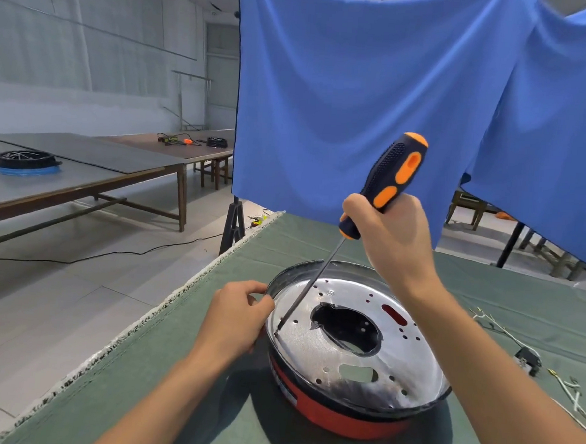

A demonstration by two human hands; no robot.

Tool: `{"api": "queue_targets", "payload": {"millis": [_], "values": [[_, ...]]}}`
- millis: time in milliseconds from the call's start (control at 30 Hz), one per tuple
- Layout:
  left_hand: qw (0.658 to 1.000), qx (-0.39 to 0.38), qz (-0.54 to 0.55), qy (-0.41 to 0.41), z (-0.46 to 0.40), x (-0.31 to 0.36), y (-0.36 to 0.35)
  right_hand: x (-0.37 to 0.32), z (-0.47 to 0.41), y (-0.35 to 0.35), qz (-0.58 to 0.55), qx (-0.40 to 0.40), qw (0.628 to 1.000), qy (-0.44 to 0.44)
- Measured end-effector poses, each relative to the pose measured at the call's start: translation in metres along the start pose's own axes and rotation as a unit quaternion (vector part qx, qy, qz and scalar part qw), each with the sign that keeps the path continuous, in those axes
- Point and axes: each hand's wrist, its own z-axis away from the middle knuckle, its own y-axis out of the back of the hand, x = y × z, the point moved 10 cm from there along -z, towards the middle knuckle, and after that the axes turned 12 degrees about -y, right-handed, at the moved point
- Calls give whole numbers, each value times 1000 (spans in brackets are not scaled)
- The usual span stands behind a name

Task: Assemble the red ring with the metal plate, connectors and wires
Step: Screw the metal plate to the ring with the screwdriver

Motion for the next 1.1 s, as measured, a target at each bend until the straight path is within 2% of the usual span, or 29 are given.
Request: {"api": "queue_targets", "payload": {"millis": [167,400,533,633,767,833,900,933,1033,1100], "values": [[1000,-2,-14,-4,1,3,1,-11,1,-3,44,14,999,20],[1000,-4,-12,-1,0,0,-1,-12,1,-6,40,13,999,28],[1000,-1,-7,-1,0,-2,-1,-11,-6,-16,59,-28,998,12],[1000,0,-4,1,0,-2,-1,-13,-14,-23,124,-50,991,-11],[999,8,-40,6,1,-1,3,-17,-16,-24,203,-5,978,-41],[994,17,-109,0,4,4,8,-19,-13,-26,220,15,974,-47],[983,54,-173,-42,5,20,19,-20,-11,-27,219,31,974,-51],[980,73,-164,-84,6,32,22,-19,-10,-27,217,37,974,-54],[978,57,-60,-194,11,62,18,-15,-9,-25,214,53,973,-70],[978,28,2,-207,14,71,9,-14,-9,-23,215,60,972,-76]]}}
